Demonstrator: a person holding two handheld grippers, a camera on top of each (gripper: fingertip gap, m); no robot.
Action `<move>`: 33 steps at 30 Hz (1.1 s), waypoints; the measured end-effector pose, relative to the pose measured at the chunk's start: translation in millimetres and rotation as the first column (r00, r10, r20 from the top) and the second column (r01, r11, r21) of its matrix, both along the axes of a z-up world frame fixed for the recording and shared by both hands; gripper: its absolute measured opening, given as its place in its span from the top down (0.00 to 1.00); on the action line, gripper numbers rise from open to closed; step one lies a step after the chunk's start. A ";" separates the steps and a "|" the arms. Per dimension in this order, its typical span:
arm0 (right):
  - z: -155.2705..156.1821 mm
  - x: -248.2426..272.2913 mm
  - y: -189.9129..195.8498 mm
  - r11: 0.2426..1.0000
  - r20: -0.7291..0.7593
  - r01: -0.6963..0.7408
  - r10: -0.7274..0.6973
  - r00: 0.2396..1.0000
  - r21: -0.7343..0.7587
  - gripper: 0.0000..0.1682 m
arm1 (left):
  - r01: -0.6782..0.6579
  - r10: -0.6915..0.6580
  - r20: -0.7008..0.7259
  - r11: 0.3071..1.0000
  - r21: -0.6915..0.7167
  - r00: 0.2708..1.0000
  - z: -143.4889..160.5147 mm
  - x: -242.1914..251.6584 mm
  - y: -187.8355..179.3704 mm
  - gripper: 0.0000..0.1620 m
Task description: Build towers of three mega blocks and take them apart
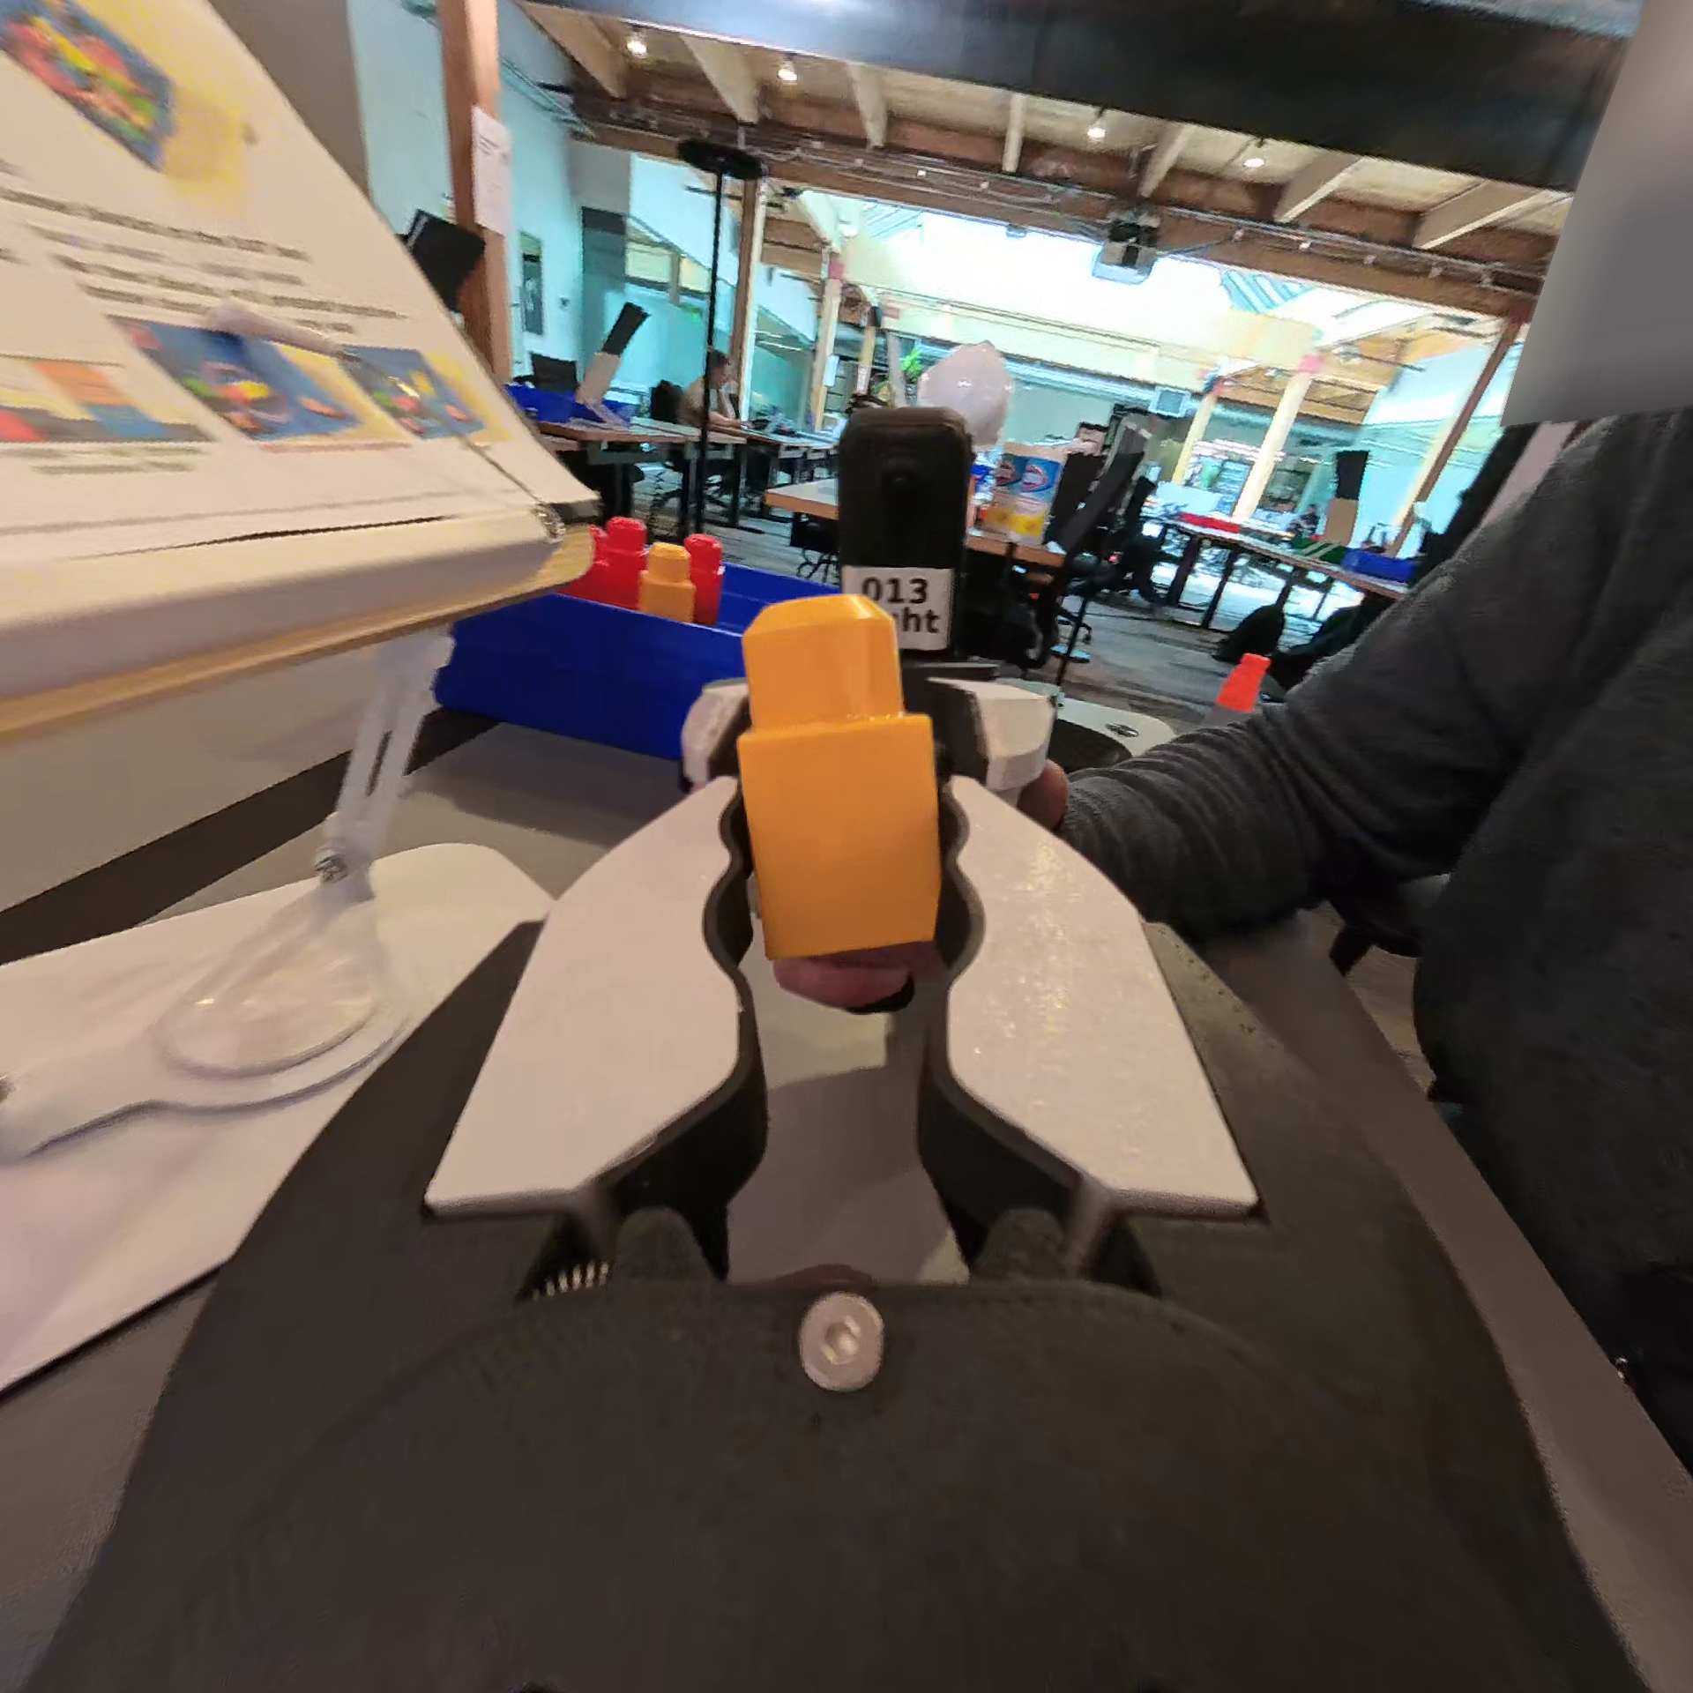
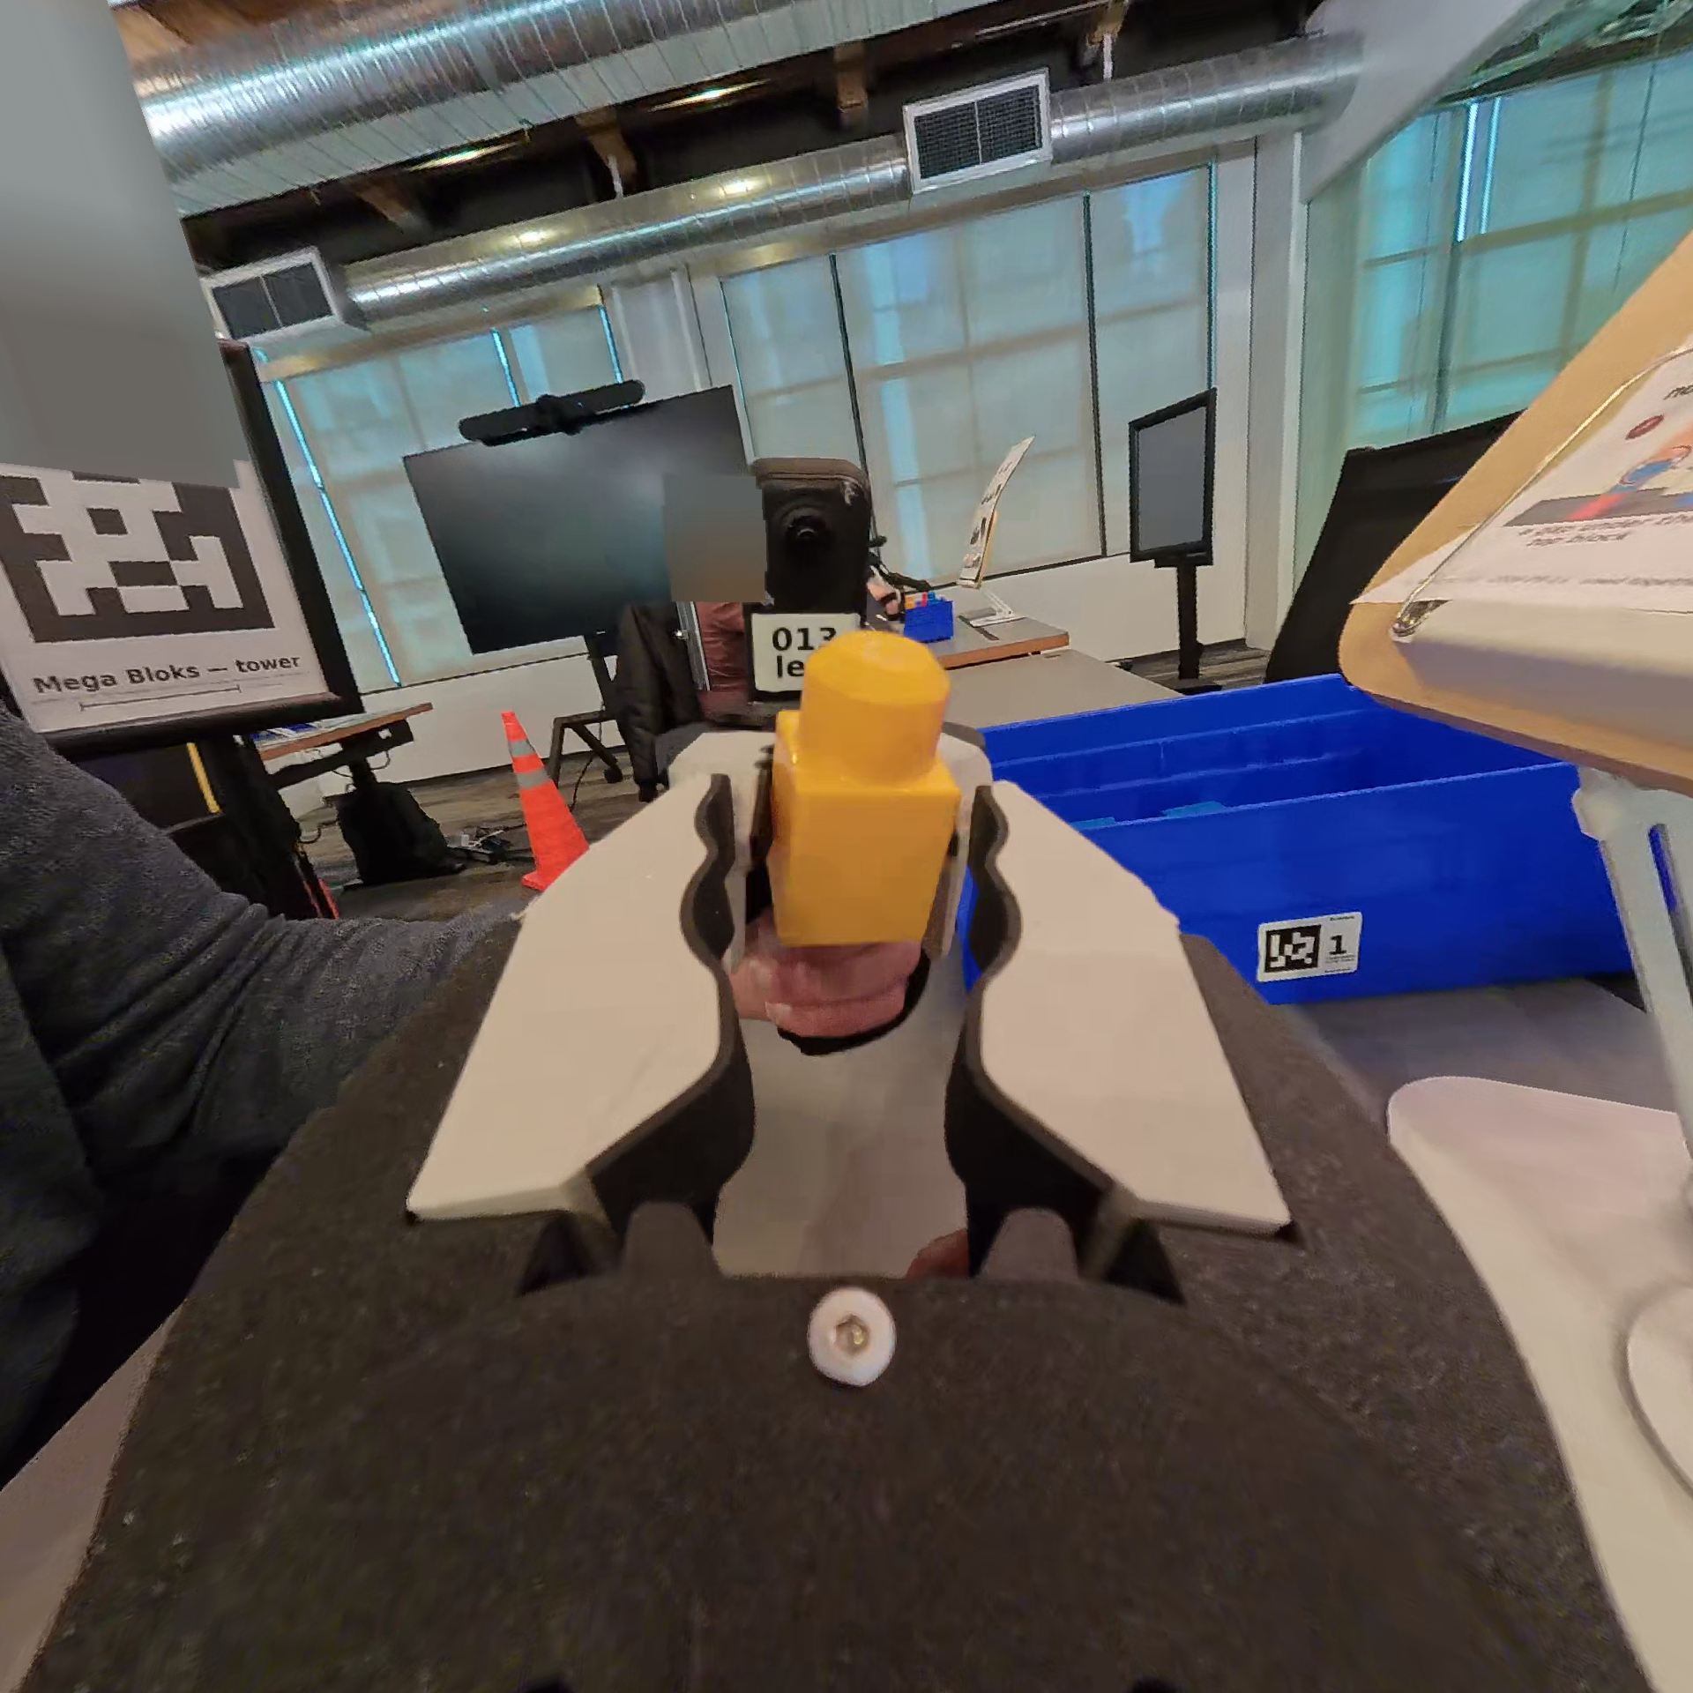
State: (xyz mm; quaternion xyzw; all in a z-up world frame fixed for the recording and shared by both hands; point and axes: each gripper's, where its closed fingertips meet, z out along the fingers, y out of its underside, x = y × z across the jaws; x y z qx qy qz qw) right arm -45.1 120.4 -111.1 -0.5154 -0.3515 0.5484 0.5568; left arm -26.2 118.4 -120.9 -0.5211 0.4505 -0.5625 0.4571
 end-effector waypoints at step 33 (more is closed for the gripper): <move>-13.1 7.1 3.0 1.000 0.018 -0.023 0.023 1.000 -0.004 0.78 | 0.023 -0.025 -0.063 0.999 -0.027 0.998 -19.9 8.6 -3.8 0.77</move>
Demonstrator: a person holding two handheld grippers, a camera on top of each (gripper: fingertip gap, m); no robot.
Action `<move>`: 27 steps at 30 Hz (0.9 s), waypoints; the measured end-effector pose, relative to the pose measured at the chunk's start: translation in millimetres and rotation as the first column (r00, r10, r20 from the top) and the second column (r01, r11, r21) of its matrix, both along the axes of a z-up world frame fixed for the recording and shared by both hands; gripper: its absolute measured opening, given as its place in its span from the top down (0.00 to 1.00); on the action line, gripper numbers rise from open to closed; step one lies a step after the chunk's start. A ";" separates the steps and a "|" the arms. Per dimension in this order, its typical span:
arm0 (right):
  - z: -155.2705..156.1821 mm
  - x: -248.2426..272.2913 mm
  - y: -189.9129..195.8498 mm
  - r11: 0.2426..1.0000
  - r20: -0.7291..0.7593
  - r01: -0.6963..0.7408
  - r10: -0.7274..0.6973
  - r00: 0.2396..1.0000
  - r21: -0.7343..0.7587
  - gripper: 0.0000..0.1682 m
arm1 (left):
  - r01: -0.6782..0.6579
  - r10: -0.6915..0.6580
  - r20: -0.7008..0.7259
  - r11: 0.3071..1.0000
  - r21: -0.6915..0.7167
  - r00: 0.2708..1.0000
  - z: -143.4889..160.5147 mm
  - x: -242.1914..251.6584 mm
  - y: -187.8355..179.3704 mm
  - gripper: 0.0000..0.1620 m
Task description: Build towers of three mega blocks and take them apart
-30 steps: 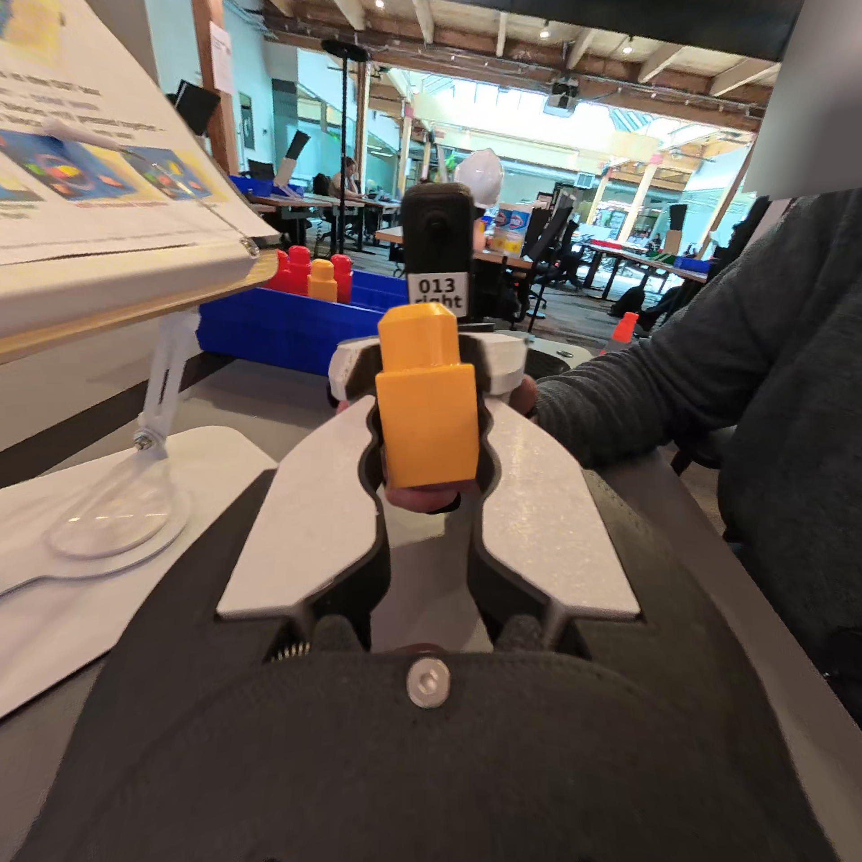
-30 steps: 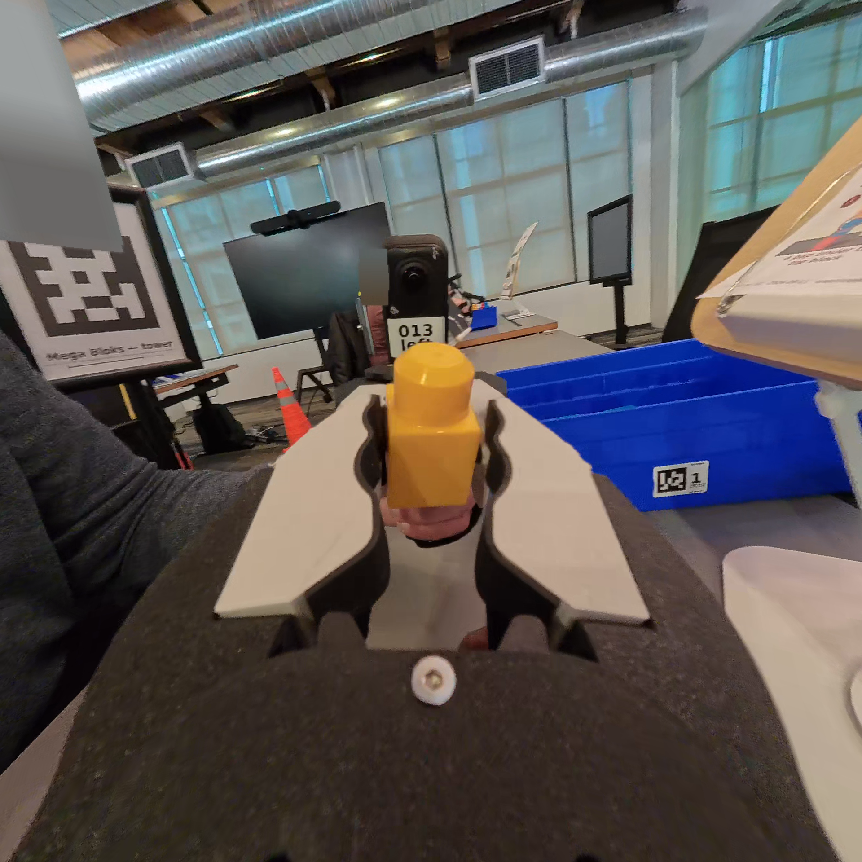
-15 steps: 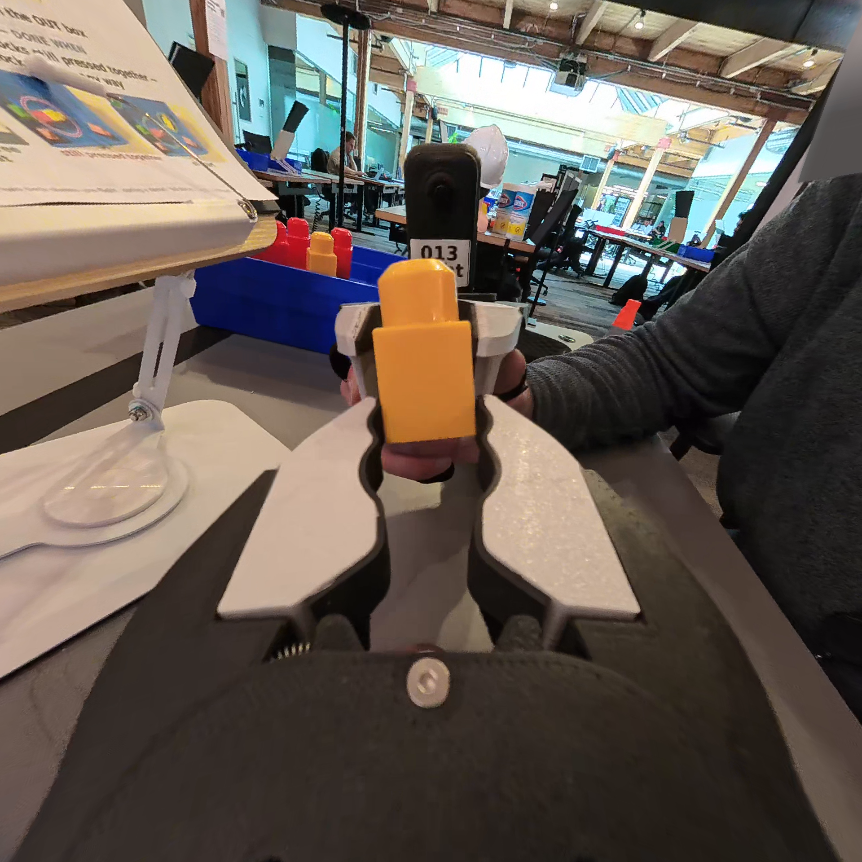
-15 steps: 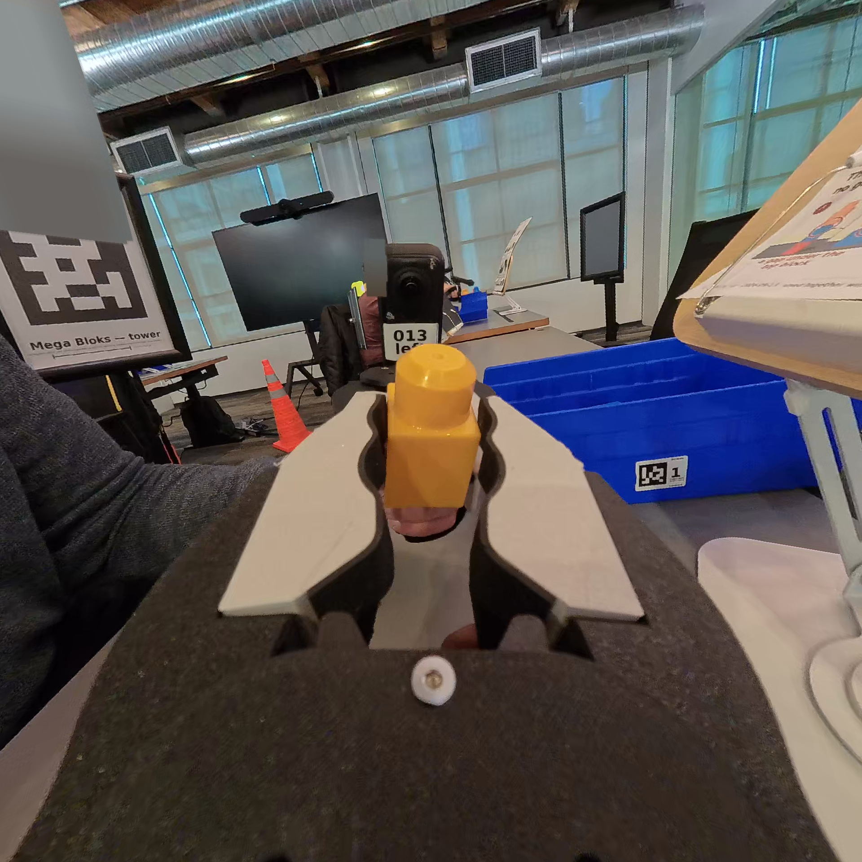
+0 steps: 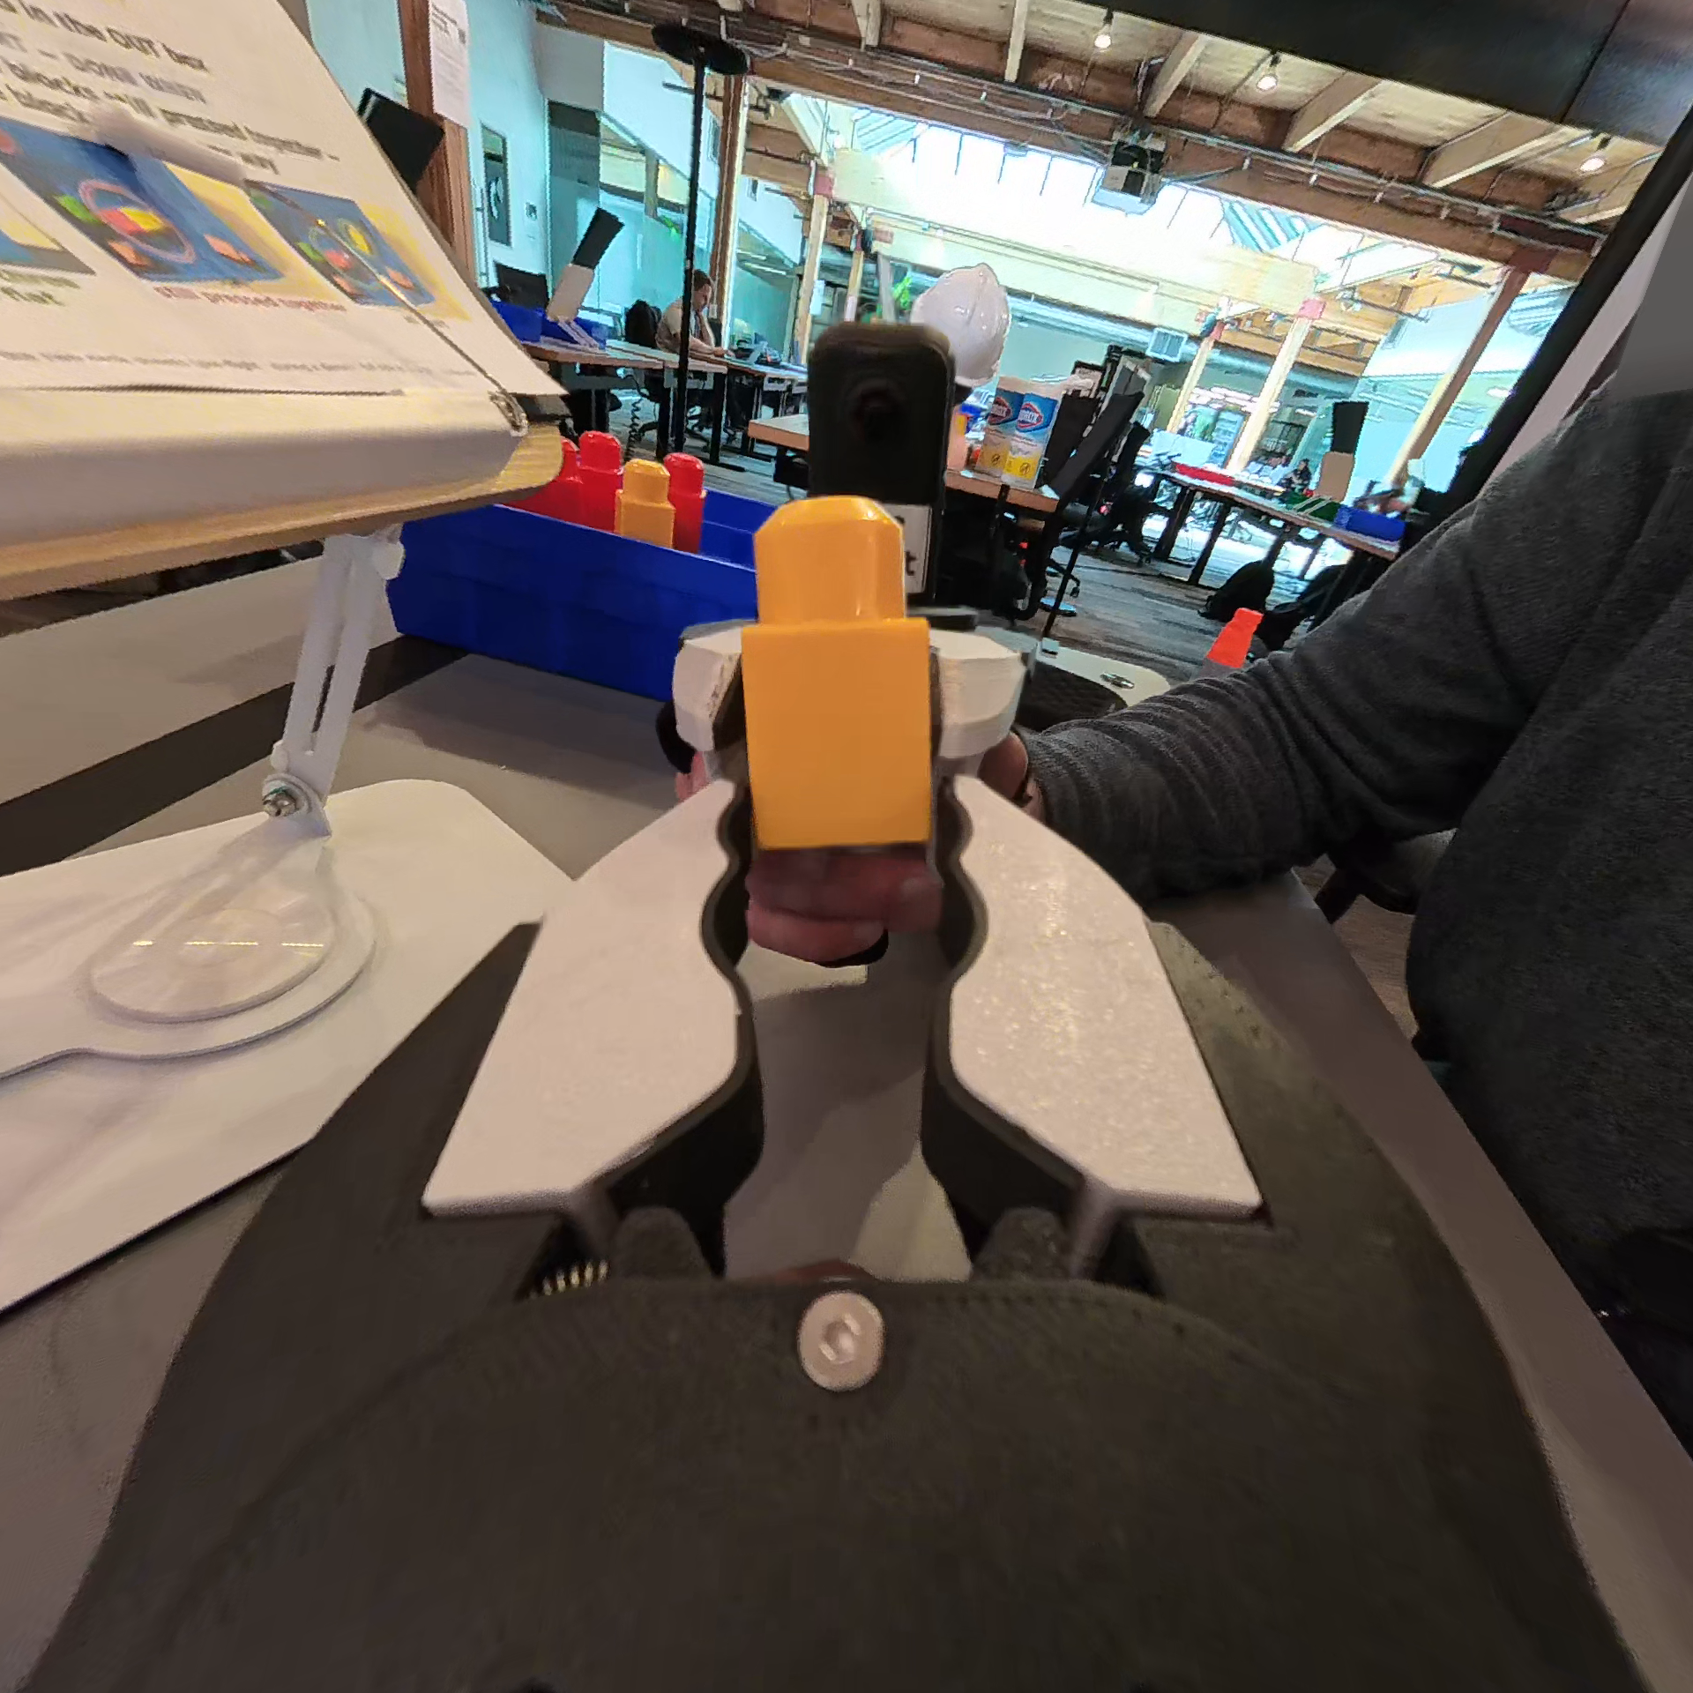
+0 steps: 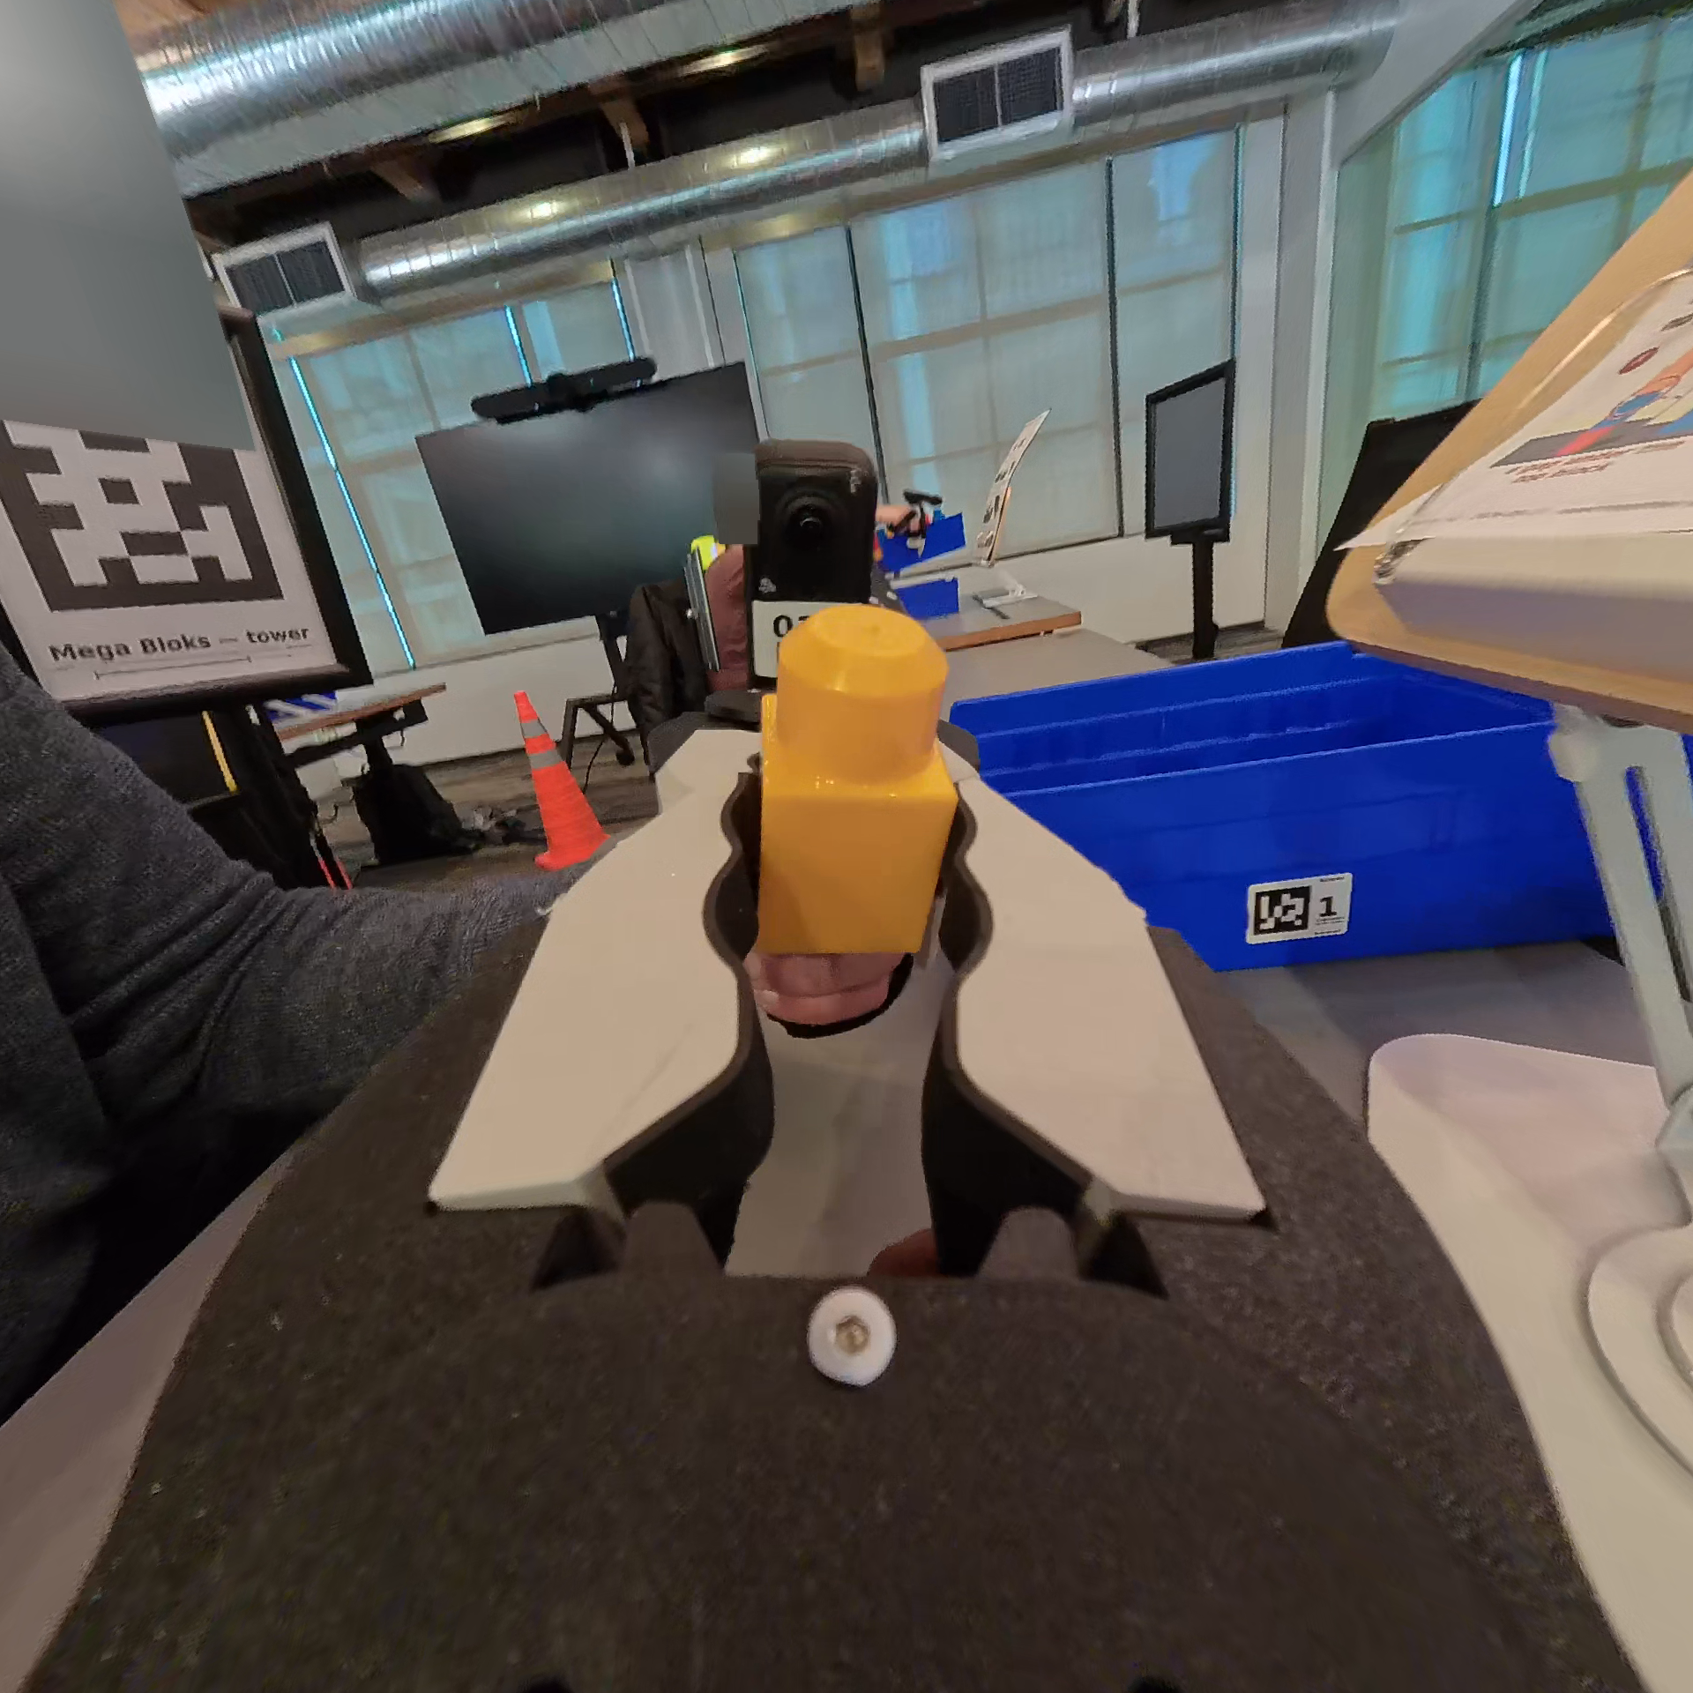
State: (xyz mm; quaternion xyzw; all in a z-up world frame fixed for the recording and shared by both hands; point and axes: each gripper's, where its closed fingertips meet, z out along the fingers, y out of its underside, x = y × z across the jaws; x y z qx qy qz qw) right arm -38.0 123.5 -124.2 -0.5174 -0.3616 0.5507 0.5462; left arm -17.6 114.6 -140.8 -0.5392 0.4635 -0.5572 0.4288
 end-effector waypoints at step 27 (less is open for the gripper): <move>-28.9 13.5 19.1 0.997 0.020 0.037 -0.036 0.999 -0.063 0.78 | -0.740 0.682 -0.675 0.602 0.298 0.283 -46.8 -264.6 157.5 0.74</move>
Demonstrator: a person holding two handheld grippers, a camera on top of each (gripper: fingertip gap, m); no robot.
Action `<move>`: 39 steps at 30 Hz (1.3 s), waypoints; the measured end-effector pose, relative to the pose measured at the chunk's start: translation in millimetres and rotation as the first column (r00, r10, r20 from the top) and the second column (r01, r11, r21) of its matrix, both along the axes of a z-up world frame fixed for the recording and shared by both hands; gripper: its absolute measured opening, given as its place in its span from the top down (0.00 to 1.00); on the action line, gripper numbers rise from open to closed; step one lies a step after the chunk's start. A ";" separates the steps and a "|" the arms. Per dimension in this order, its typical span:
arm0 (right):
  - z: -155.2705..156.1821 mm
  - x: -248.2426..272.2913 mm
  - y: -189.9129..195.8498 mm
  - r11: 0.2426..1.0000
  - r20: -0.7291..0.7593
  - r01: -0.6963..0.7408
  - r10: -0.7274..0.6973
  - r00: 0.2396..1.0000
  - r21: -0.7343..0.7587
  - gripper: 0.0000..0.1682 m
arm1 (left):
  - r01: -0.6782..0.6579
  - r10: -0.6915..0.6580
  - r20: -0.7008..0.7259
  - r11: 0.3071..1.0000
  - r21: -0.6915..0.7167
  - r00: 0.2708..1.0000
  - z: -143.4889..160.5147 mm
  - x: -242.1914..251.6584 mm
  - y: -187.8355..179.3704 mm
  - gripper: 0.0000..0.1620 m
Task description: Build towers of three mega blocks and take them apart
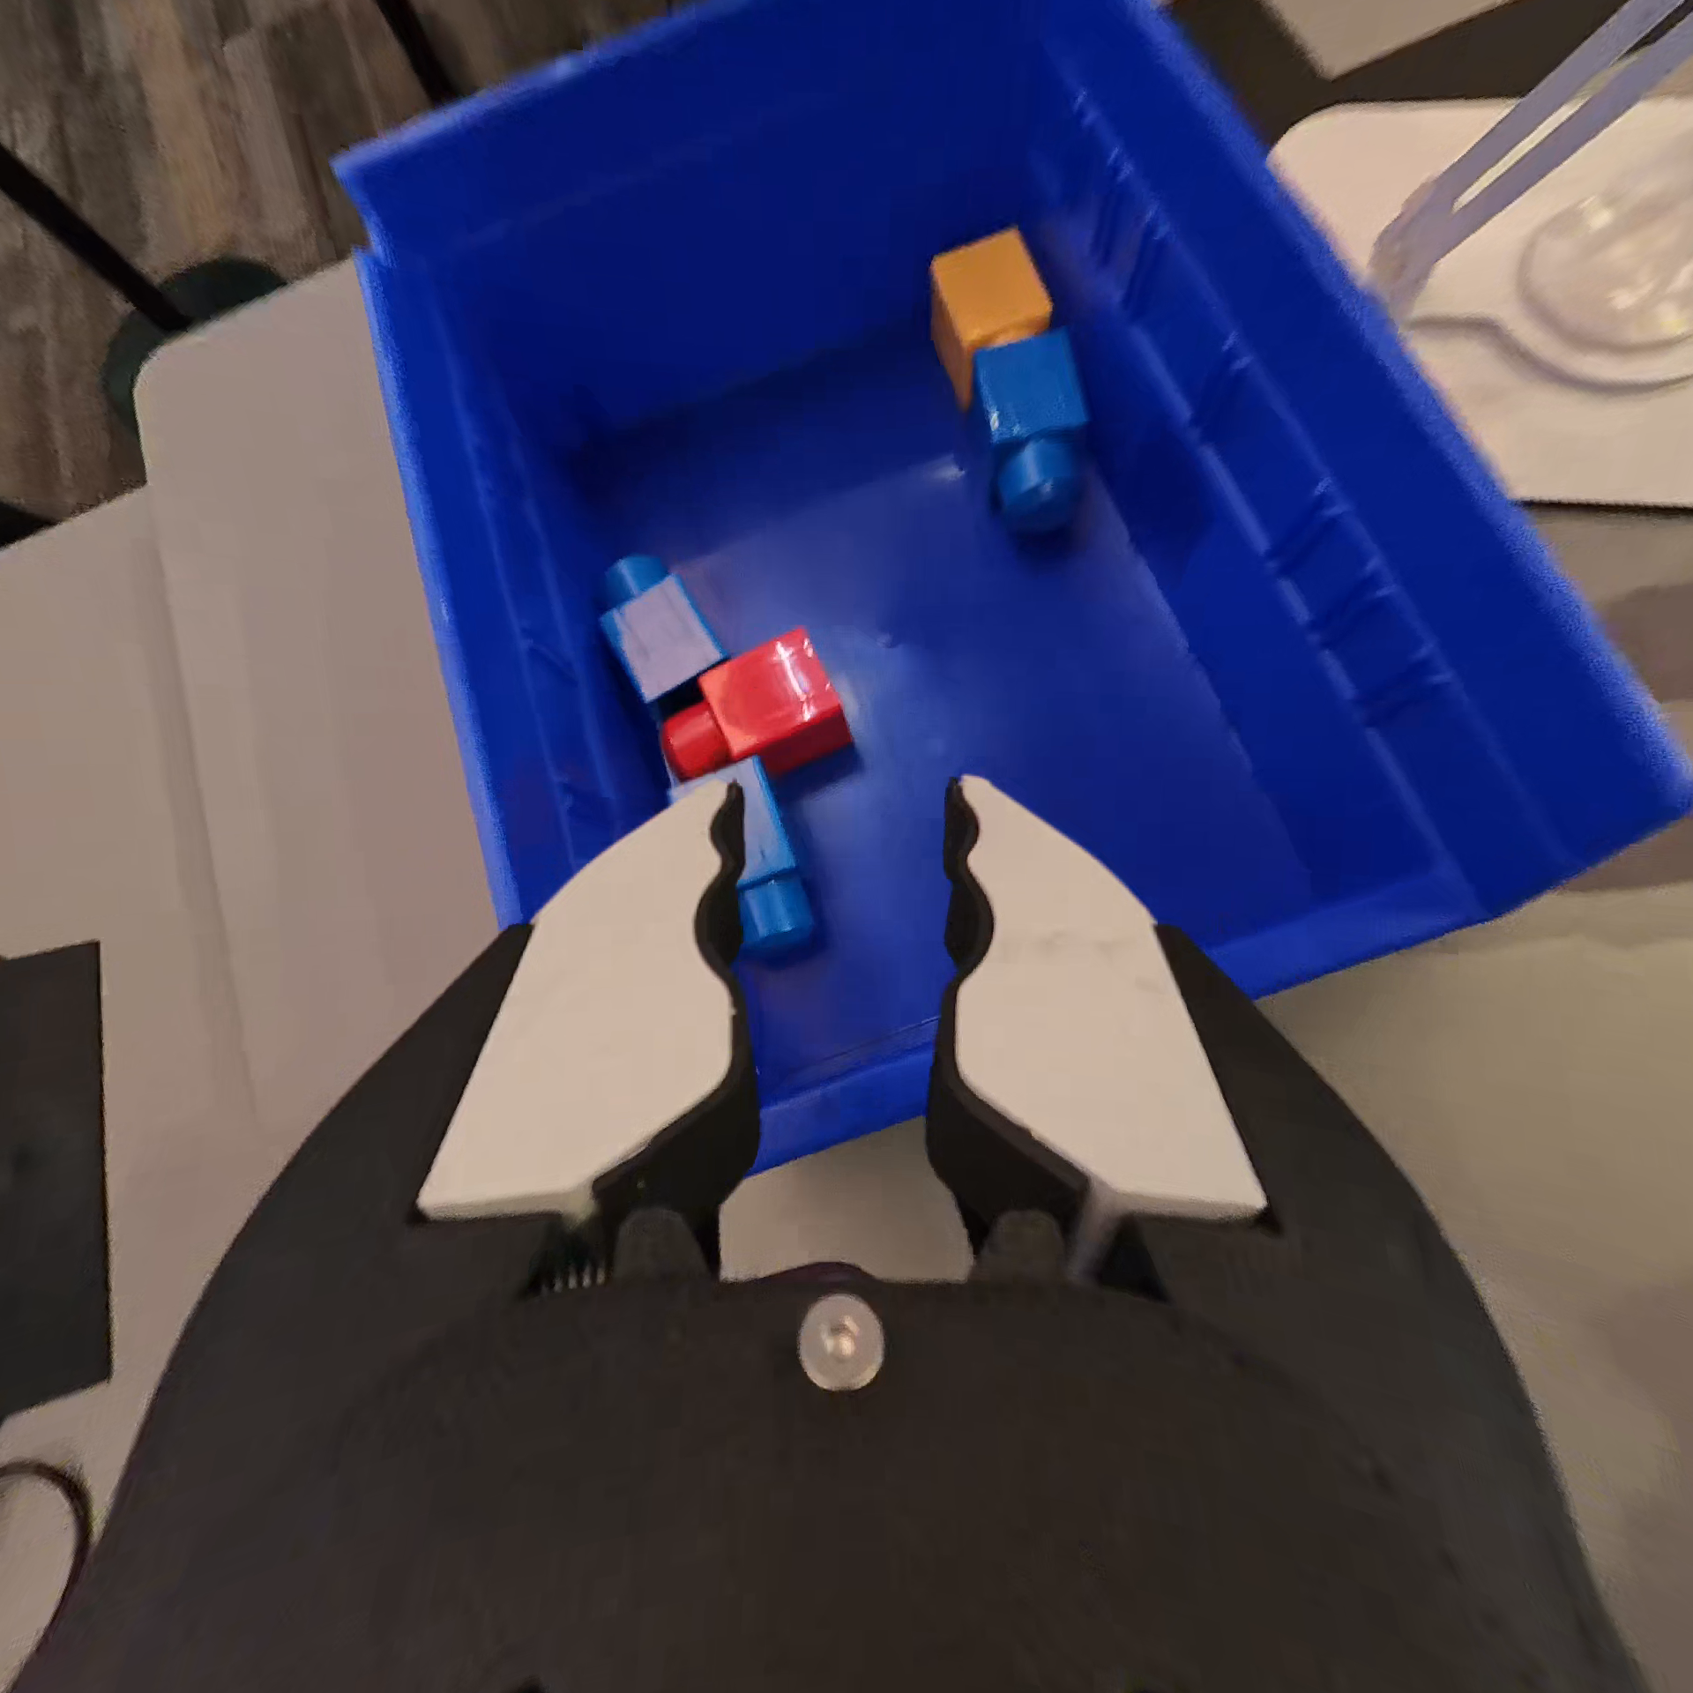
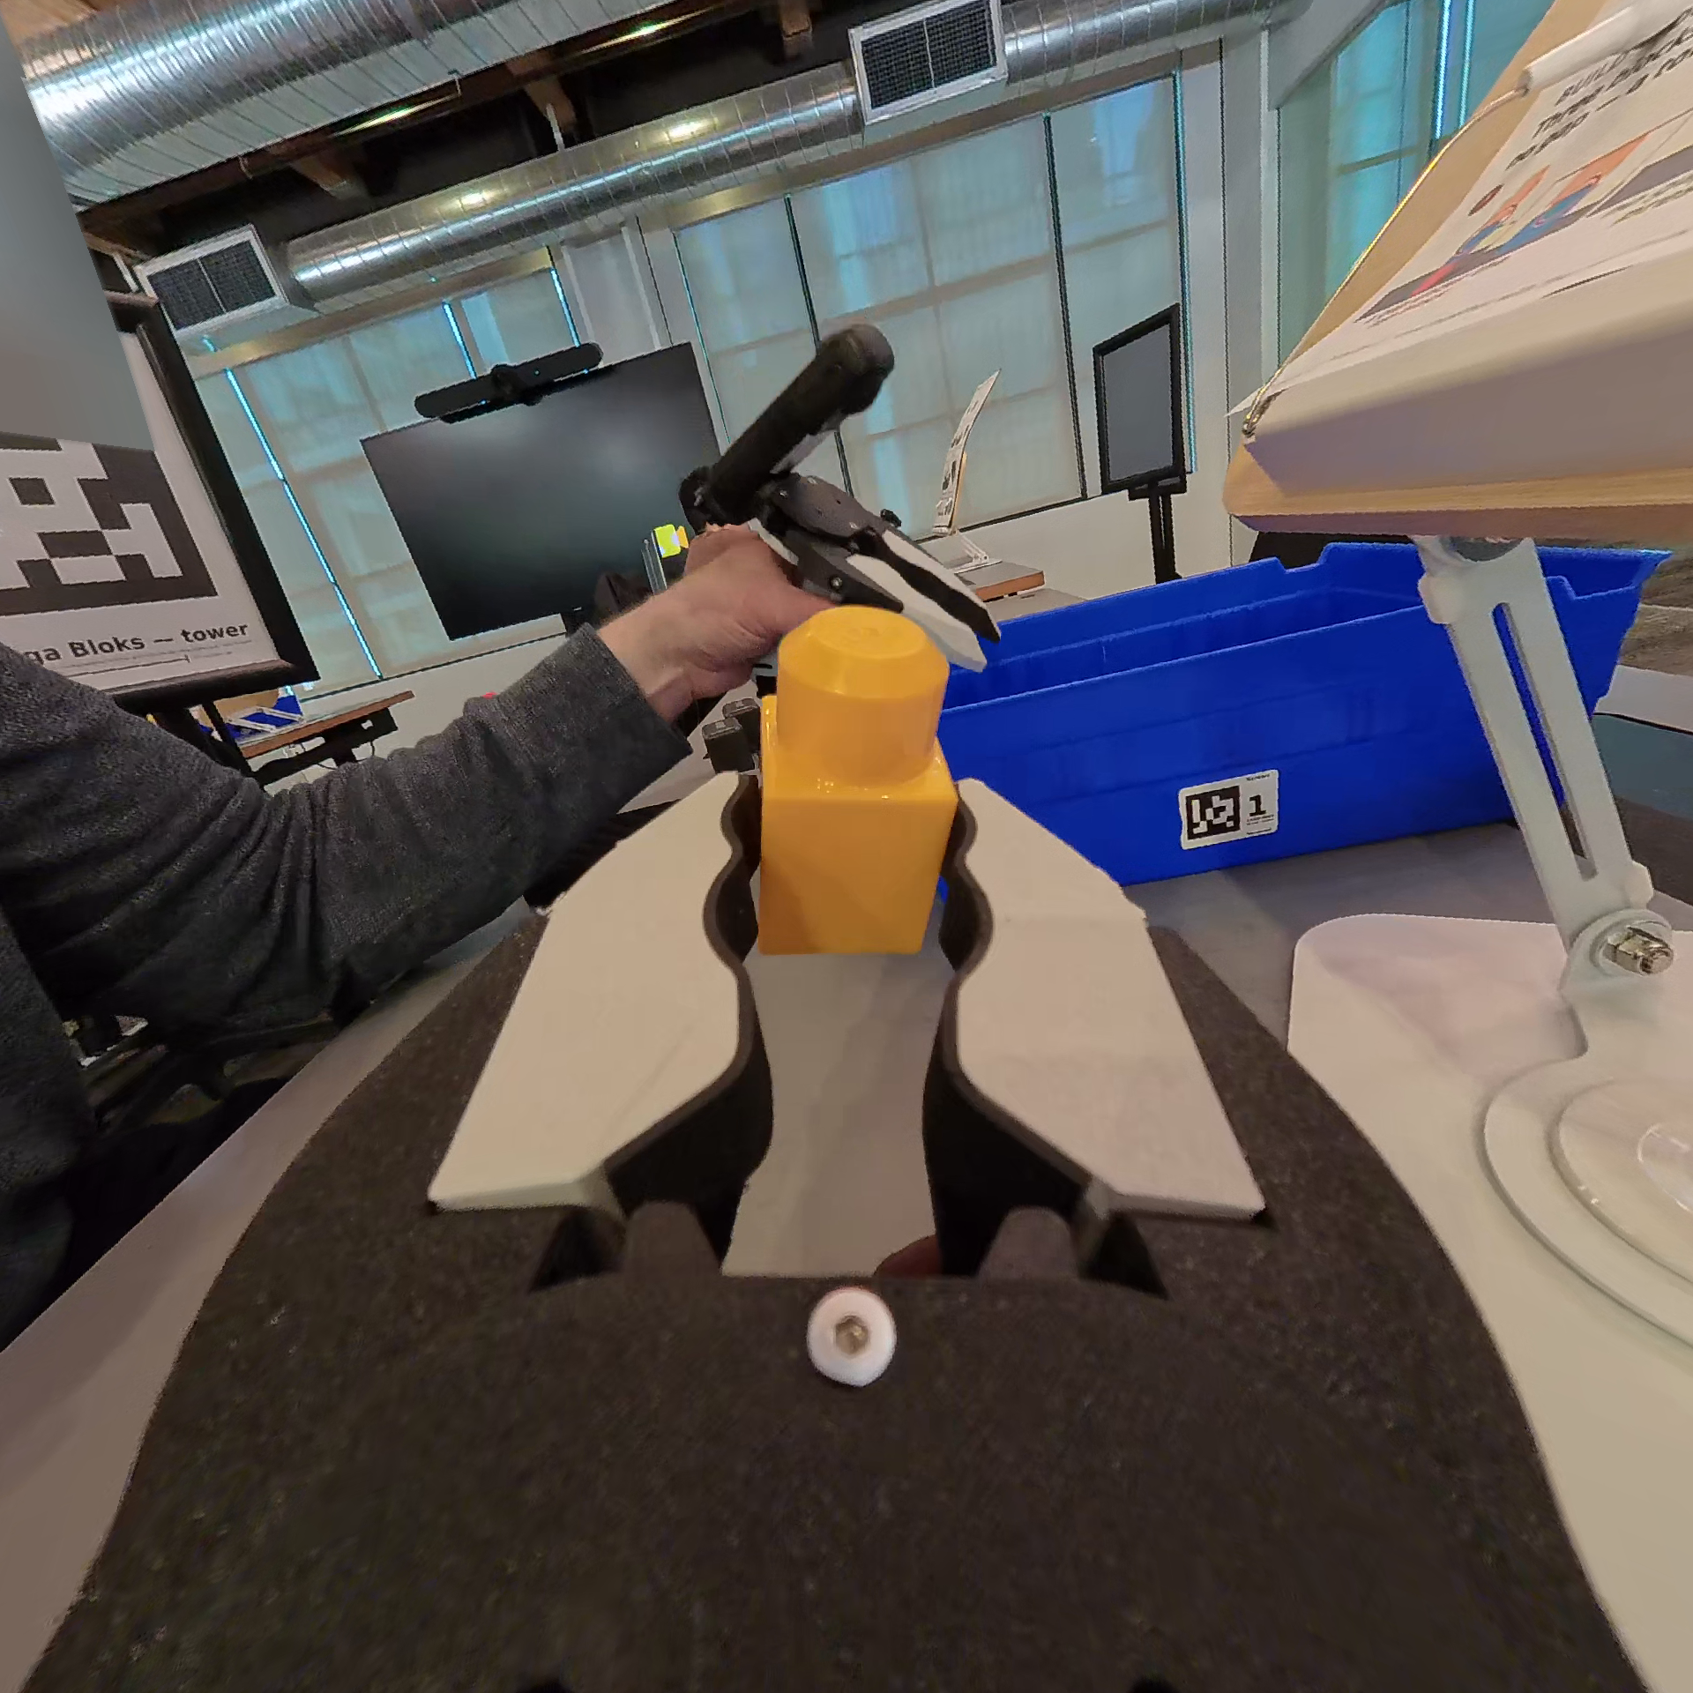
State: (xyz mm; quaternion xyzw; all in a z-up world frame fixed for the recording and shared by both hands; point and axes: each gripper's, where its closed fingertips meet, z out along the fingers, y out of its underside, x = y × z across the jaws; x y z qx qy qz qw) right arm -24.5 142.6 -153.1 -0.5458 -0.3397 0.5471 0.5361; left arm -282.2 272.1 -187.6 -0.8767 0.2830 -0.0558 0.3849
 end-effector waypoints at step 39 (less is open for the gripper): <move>-0.6 0.6 -0.1 1.000 -0.002 -0.004 0.004 1.000 -0.003 0.78 | 0.166 -0.190 -0.063 0.947 -0.276 0.980 -93.1 115.7 78.7 0.81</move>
